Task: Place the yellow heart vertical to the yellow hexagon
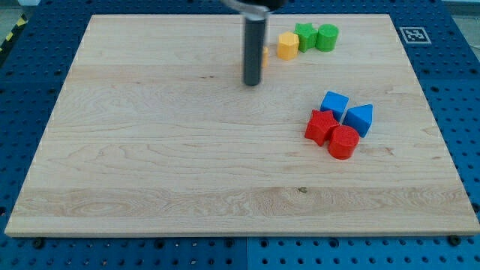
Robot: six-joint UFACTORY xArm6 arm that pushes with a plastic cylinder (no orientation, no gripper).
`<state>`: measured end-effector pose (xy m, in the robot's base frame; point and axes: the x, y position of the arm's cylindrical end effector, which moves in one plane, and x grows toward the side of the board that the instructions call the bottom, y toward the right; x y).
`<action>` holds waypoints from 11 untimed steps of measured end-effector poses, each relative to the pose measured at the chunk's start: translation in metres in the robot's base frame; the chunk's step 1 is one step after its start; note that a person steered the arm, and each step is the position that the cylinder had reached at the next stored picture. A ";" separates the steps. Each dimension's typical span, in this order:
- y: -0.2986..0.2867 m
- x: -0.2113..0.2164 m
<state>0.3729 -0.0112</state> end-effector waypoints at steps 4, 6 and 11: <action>0.031 -0.060; 0.037 -0.019; 0.075 -0.005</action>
